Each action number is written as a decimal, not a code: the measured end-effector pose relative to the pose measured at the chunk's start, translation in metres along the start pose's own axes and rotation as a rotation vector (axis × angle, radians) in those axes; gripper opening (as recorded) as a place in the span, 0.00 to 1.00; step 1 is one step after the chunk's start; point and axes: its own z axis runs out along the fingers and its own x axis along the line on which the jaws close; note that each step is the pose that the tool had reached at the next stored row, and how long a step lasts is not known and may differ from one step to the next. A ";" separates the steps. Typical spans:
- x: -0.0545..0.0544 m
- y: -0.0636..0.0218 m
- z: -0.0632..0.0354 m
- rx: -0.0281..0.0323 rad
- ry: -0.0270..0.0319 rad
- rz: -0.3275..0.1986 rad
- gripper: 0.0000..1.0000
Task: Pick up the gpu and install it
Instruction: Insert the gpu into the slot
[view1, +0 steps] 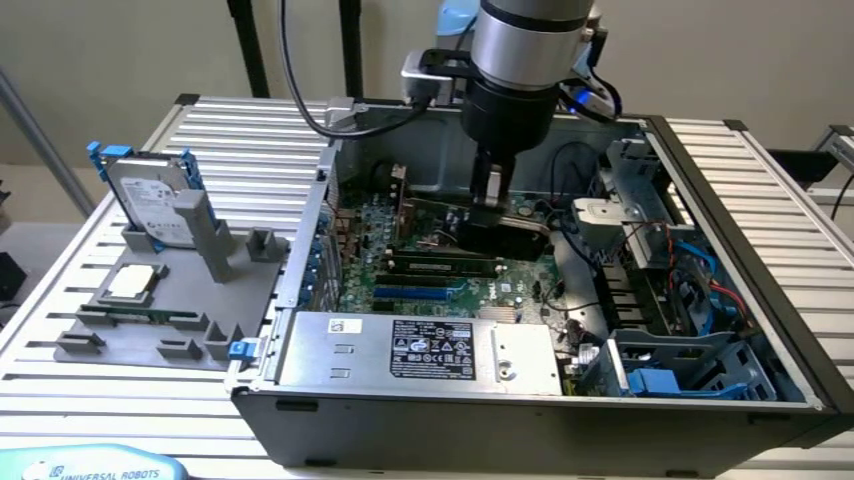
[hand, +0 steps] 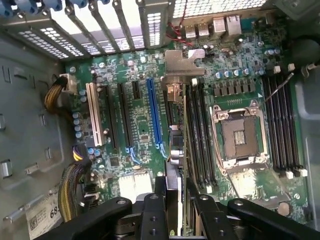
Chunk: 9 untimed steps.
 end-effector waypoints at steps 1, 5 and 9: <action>0.000 0.0000 0.0003 -0.0005 0.0007 -0.018 0.27; 0.000 0.0003 0.0009 -0.0021 0.0025 -0.080 0.27; 0.003 0.0074 0.0017 -0.0022 0.0028 -0.090 0.27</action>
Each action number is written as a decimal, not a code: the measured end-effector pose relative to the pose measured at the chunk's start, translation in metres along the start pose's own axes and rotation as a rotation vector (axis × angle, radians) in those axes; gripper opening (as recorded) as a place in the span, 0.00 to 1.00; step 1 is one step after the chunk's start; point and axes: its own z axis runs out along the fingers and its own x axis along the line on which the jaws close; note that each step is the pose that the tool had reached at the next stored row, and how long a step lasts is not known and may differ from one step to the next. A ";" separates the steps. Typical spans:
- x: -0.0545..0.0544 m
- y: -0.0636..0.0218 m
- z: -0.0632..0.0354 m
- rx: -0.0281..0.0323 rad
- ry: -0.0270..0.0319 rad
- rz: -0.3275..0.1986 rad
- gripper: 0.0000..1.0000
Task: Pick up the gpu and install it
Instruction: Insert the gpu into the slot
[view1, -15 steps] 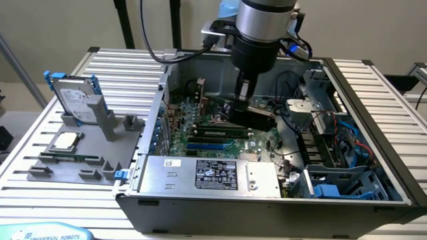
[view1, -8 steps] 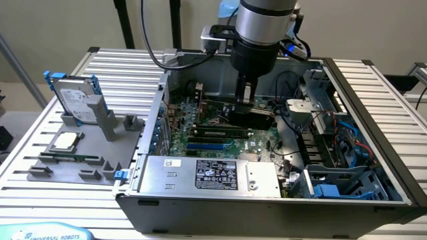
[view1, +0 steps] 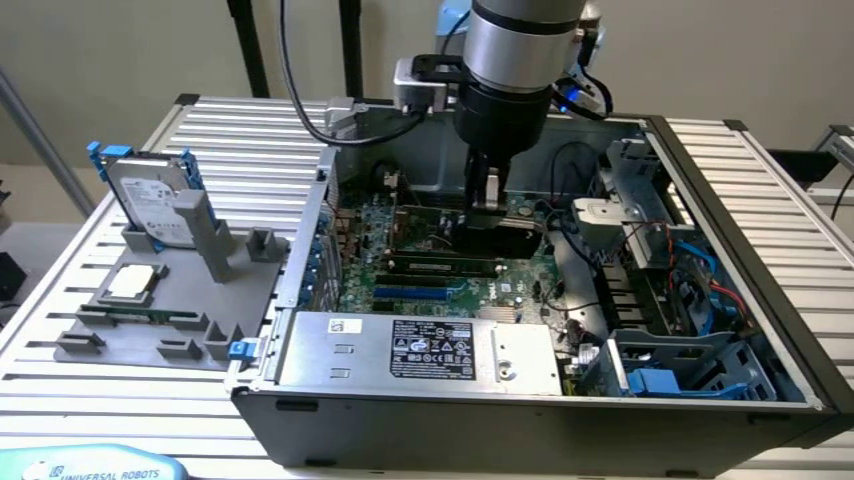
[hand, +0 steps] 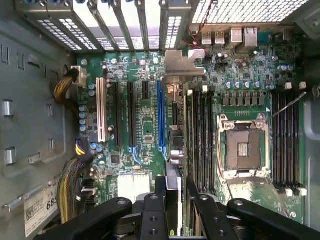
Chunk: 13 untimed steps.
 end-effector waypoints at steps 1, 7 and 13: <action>0.001 0.0025 0.0003 0.0000 0.0001 -0.001 0.27; 0.007 0.0197 0.0026 0.0012 0.0001 -0.002 0.27; 0.015 0.0345 0.0062 0.0039 0.0000 -0.004 0.27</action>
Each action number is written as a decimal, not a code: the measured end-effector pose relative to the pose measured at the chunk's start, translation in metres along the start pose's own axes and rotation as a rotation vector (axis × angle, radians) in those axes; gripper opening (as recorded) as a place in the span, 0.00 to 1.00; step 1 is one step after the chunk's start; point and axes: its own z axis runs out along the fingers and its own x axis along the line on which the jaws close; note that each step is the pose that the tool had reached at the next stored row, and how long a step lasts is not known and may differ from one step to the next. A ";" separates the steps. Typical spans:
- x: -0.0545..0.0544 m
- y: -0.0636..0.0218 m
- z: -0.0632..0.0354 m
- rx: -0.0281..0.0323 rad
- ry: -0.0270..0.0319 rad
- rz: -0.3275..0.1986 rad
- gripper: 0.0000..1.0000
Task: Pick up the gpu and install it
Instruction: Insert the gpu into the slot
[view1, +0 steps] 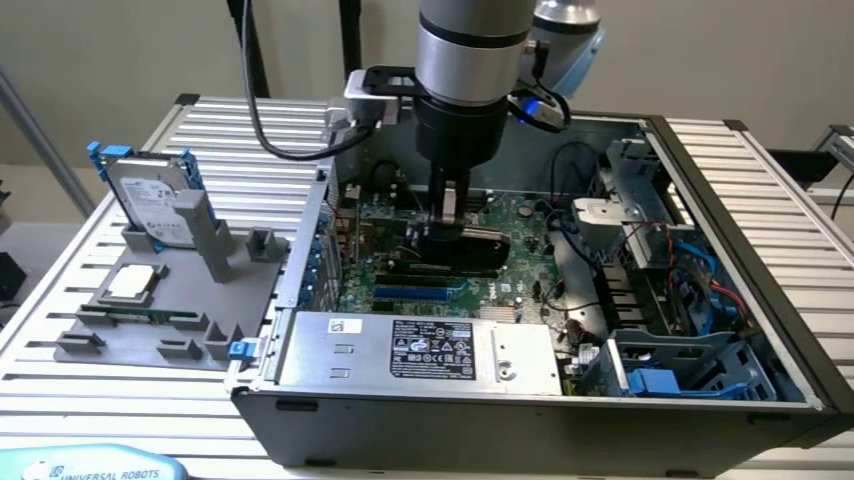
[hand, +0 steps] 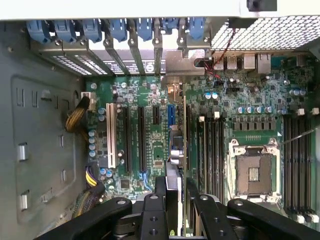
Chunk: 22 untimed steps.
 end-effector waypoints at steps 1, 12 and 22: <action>0.001 0.0023 0.0012 0.0010 -0.0001 0.000 0.27; 0.006 0.0194 0.0161 0.0377 -0.0024 -0.002 0.27; 0.007 0.0262 0.0248 0.0453 -0.0028 -0.002 0.27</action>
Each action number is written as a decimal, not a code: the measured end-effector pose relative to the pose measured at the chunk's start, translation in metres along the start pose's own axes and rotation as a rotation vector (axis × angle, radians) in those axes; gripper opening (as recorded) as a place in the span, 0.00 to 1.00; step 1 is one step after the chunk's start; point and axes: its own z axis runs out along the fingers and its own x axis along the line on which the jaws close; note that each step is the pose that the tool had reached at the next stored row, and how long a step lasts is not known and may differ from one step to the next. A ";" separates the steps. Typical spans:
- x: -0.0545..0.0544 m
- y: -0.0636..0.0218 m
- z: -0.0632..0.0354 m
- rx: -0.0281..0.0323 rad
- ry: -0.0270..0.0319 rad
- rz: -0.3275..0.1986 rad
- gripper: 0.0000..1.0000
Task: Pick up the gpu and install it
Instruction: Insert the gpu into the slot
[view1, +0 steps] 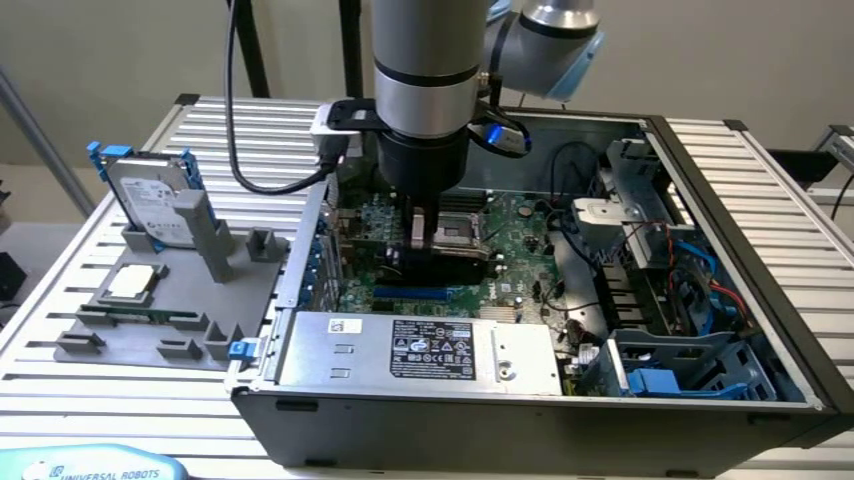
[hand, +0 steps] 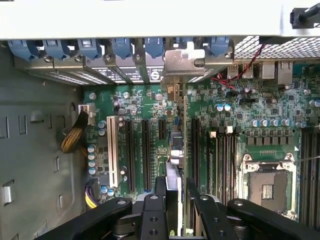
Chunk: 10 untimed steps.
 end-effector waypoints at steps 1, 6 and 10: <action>0.000 0.0006 0.0004 0.0000 0.0000 0.000 0.27; 0.000 0.0008 0.0018 0.0001 0.0000 0.002 0.27; -0.001 0.0009 0.0036 0.0003 0.0001 0.006 0.27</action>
